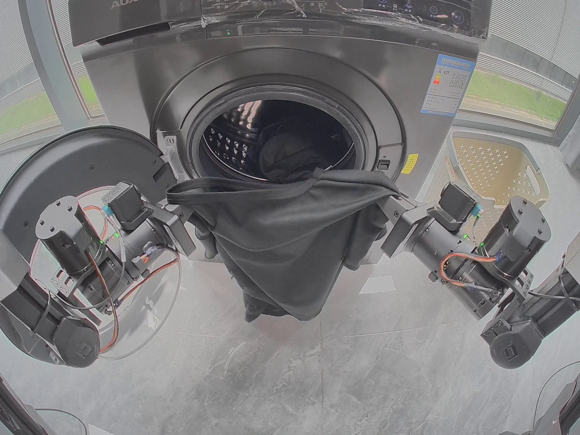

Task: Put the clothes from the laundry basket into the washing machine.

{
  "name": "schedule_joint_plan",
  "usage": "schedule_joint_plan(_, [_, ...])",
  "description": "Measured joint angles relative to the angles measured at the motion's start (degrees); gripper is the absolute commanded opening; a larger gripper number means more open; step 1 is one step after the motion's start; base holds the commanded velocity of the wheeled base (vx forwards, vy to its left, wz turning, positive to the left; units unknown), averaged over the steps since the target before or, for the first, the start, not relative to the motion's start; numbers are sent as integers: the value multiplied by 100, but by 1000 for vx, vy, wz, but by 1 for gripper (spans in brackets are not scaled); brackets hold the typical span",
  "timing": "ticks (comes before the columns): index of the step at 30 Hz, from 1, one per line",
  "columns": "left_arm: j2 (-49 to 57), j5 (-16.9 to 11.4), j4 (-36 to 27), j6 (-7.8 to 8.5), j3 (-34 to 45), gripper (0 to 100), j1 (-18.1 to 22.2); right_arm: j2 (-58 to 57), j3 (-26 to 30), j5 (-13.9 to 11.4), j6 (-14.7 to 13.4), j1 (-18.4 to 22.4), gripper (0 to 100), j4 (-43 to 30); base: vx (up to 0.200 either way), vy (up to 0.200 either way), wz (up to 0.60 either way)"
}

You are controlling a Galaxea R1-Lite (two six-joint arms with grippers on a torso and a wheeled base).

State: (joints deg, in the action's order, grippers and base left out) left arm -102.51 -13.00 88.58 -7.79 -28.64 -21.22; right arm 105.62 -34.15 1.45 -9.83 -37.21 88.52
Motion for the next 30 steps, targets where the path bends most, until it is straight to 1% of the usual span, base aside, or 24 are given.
schedule_joint_plan(7, [161, 0, 0, 5, -71, 0, 83, 50, -57, 13, -18, 210, 0, -5, 0, 0, 0])
schedule_joint_plan(9, [194, 60, -4, 5, -101, 0, 89, 69, -55, 13, -21, 236, 0, -5, 0, 0, 0])
schedule_joint_plan(12, [243, 129, -1, -4, -127, 0, 76, 83, -28, 13, -18, 251, 0, -2, 0, 0, 0])
schedule_joint_plan(20, [293, 143, -1, -11, -96, 0, 34, 88, 0, 5, -21, 193, 0, 2, 0, 0, 0])
schedule_joint_plan(22, [290, 143, -4, -26, -71, 0, 33, 91, 2, 5, -21, 182, 0, 5, 0, 0, 0])
schedule_joint_plan(27, [284, 140, -1, -154, -66, 0, 33, 89, -33, 10, -21, 177, 0, 6, 0, 0, 0])
schedule_joint_plan(30, [288, 145, -4, -168, -88, 0, 33, 89, -52, 13, -21, 182, 0, 6, 0, 0, 0])
